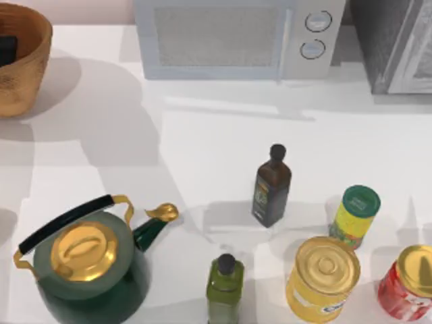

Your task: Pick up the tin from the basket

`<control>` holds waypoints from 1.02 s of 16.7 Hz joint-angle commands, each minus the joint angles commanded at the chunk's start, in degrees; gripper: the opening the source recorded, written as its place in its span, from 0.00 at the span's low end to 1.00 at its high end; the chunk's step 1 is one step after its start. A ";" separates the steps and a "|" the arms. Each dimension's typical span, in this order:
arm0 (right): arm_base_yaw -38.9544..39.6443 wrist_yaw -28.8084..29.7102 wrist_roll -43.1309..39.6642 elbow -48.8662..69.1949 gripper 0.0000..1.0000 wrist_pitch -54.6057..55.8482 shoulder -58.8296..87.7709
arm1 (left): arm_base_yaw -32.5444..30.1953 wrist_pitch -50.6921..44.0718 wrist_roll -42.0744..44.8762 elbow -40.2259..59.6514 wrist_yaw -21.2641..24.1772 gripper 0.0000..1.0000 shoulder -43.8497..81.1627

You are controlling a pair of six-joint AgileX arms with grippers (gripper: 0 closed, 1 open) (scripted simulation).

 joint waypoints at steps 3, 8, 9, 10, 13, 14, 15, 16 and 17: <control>0.00 0.00 0.00 0.00 1.00 0.00 0.00 | 0.00 0.00 0.00 0.00 0.00 0.62 0.00; 0.00 0.00 0.00 0.00 1.00 0.00 0.00 | 0.00 0.00 0.00 0.00 0.00 0.25 0.00; 0.00 0.00 0.00 0.00 1.00 0.00 0.00 | 0.00 0.00 0.00 0.00 0.00 0.17 0.00; 0.00 0.00 0.00 0.00 1.00 0.00 0.00 | 0.00 0.00 0.00 0.00 0.00 0.10 0.00; 0.00 0.00 0.00 0.00 1.00 0.00 0.00 | 0.00 0.00 0.00 0.00 0.00 0.00 0.00; 0.00 0.00 0.00 0.00 1.00 0.00 0.00 | 0.00 0.00 0.00 0.00 0.00 0.00 0.00; 0.00 0.00 0.00 0.00 1.00 0.00 0.00 | 0.00 0.00 0.00 0.00 0.00 0.00 0.00; 0.00 0.00 0.00 0.00 1.00 0.00 0.00 | 0.00 0.00 0.00 0.00 0.00 0.00 0.00; 0.00 0.00 0.00 0.00 1.00 0.00 0.00 | 0.00 0.00 0.00 0.00 0.00 0.00 0.00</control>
